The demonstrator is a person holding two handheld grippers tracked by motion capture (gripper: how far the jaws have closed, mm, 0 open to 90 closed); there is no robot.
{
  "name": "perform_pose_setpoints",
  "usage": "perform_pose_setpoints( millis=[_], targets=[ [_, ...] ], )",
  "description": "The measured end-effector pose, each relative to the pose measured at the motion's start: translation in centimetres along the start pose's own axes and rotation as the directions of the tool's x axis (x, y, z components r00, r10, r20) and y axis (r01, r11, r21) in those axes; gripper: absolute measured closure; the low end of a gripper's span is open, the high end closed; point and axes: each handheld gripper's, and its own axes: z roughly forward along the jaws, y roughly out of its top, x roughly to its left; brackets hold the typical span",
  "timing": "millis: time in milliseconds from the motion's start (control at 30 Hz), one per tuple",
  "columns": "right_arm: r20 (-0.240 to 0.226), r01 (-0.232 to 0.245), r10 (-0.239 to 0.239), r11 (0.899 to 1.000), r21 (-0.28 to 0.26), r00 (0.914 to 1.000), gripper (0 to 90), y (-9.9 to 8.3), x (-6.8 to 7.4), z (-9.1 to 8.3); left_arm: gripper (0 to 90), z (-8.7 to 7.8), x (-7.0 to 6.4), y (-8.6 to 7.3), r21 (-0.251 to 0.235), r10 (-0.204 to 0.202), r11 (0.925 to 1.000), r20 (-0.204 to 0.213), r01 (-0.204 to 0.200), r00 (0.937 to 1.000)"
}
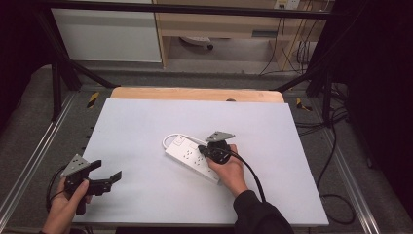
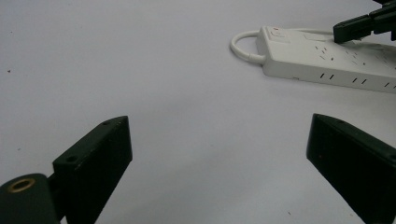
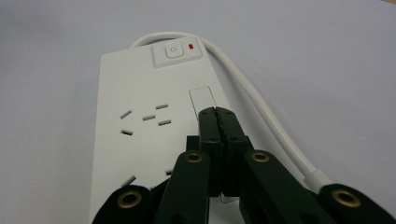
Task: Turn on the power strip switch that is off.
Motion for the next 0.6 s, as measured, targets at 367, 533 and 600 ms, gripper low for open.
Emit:
perform_pose_setpoints(
  millis=[367, 533, 600],
  targets=[
    [0.002, 0.004, -0.004, 1.000, 0.001, 1.0000, 90.0, 0.01, -0.07, -0.07, 7.0, -0.01, 0.00, 0.00, -0.001, 0.000, 1.0000, 0.001, 0.000, 1.0000],
    [-0.001, 0.005, -0.005, 1.000, 0.001, 1.0000, 90.0, 0.02, -0.03, -0.07, 7.0, -0.01, 0.01, 0.00, -0.001, 0.000, 1.0000, 0.001, 0.000, 1.0000],
    [0.000, 0.005, -0.005, 1.000, -0.001, 1.0000, 90.0, 0.04, -0.03, -0.08, 7.0, -0.02, 0.01, 0.01, -0.001, 0.000, 1.0000, 0.001, 0.000, 1.0000]
  ],
)
